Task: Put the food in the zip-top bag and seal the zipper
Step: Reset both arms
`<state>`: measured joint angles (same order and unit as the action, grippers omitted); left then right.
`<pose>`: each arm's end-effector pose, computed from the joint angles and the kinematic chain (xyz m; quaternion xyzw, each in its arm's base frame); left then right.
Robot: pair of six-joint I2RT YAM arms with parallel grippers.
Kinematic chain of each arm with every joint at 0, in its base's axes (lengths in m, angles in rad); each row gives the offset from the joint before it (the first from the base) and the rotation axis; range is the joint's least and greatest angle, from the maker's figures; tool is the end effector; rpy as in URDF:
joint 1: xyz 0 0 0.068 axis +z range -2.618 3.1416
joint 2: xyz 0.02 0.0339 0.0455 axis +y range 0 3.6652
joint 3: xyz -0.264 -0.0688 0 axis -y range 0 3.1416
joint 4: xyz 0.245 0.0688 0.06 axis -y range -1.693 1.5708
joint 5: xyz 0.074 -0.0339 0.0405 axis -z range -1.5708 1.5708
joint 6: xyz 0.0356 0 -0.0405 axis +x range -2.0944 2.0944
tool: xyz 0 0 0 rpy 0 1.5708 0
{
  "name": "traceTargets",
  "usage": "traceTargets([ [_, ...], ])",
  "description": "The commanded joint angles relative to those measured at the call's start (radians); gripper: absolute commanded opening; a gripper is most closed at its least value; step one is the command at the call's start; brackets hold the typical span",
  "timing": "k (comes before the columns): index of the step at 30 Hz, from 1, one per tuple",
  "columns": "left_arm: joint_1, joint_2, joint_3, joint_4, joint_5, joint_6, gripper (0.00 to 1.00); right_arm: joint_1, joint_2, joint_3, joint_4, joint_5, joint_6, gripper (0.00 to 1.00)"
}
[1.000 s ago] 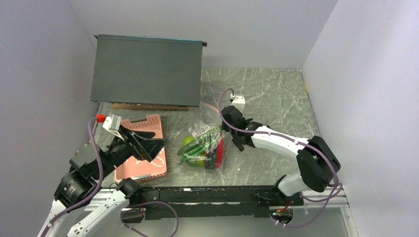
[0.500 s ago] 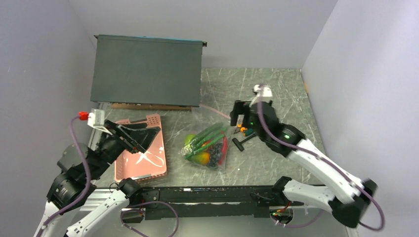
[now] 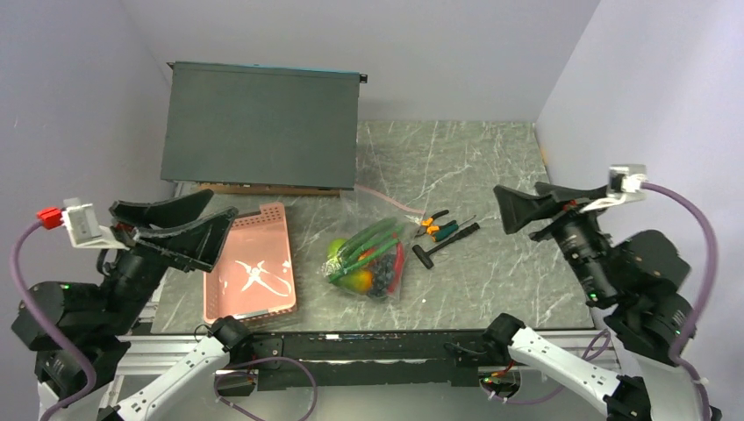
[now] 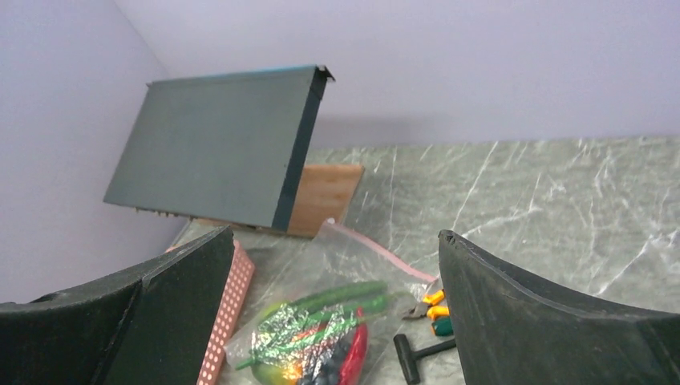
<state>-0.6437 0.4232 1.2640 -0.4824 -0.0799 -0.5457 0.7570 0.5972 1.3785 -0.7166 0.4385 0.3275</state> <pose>0.0021 0.0020 0.4829 -0.0049 0.5702 -0.4412 0.6929 0.0390 0.0161 0.4840 0.0128 0.6860 0.2401 0.6867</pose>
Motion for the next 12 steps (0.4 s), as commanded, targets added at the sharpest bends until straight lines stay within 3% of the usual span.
traceTargets([
  [1,0.003,0.026,0.044,0.104,-0.035,0.138,1.00,-0.002,-0.046,0.057,-0.037,0.007,-0.086,1.00],
  [7,0.004,0.048,0.066,0.093,-0.061,0.175,1.00,-0.001,-0.060,0.028,-0.045,0.080,-0.093,1.00],
  [10,0.003,0.044,0.058,0.063,-0.082,0.177,1.00,-0.003,-0.096,-0.043,0.061,0.014,-0.116,0.94],
  [12,0.004,0.019,0.027,0.078,-0.115,0.167,1.00,-0.007,-0.085,-0.063,0.079,-0.008,-0.129,0.98],
])
